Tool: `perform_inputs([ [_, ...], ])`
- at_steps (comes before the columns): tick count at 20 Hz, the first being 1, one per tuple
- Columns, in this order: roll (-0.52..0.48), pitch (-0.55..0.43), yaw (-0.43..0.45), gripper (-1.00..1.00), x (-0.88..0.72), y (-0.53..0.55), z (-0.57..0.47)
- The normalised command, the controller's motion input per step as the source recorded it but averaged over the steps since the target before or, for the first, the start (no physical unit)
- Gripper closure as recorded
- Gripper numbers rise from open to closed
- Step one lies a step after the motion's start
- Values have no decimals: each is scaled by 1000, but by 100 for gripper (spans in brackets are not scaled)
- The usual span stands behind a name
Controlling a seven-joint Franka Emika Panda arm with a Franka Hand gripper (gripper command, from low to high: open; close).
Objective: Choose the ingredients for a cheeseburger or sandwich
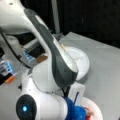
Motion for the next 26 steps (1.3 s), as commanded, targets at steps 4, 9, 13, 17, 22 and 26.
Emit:
perform_inputs([
  [4, -116, -90, 88, 100, 13, 51, -27],
  [9, -123, -90, 97, 100, 16, 19, -37],
  [13, -132, -89, 100, 100, 10, 13, -78],
  [17, -139, -91, 101, 100, 5, 10, -82],
  [22, -141, -86, 104, -100, -3, 10, -82],
  [26, -133, -85, 109, -100, -36, 2, -77],
])
